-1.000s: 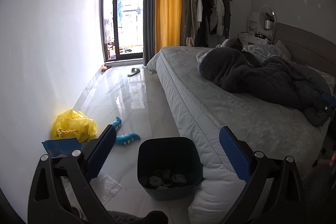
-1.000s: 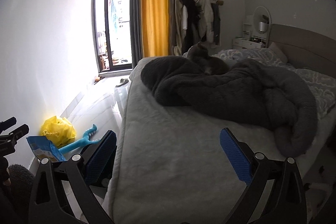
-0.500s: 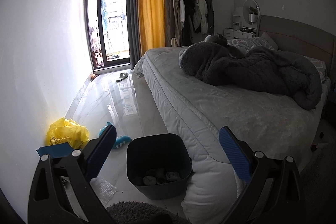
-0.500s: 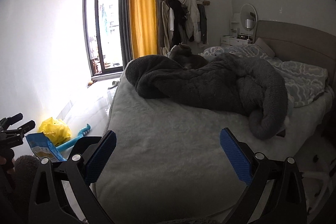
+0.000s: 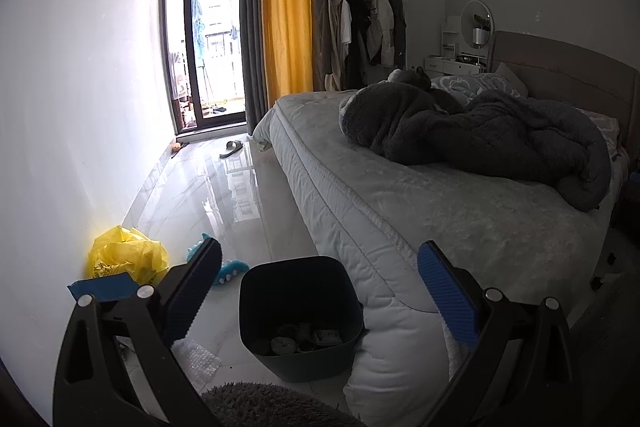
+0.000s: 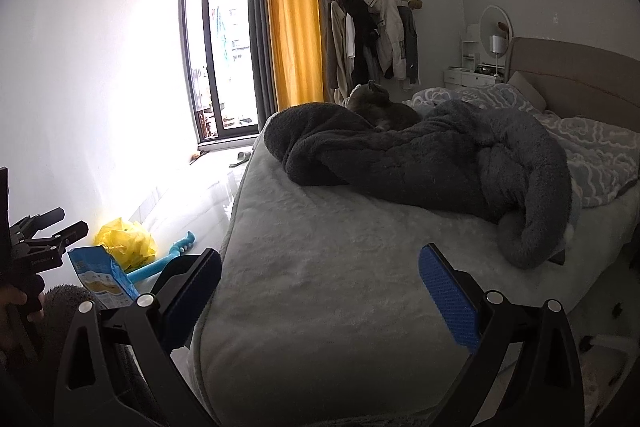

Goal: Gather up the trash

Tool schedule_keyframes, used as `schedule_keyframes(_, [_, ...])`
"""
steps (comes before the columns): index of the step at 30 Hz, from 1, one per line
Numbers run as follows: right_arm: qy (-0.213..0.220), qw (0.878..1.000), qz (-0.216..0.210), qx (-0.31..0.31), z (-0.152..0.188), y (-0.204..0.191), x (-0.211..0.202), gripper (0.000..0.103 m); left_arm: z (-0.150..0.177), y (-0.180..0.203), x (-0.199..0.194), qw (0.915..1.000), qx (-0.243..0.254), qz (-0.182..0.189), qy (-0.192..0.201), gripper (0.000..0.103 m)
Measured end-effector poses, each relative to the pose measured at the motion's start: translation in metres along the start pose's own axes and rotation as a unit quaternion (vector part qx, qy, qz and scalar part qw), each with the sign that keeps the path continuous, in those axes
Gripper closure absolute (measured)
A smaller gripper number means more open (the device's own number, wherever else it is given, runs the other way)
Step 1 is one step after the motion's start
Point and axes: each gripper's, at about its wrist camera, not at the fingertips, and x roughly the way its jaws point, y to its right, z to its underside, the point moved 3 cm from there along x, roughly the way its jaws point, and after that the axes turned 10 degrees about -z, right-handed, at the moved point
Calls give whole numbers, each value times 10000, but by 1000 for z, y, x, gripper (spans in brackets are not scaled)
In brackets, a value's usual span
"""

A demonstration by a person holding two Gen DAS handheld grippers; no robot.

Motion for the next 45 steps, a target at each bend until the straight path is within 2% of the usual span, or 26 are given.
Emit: schedule_keyframes(45, [9,10000,-10,24,0,1,0,3,-1,1,-2,10000,22,66,-5,3])
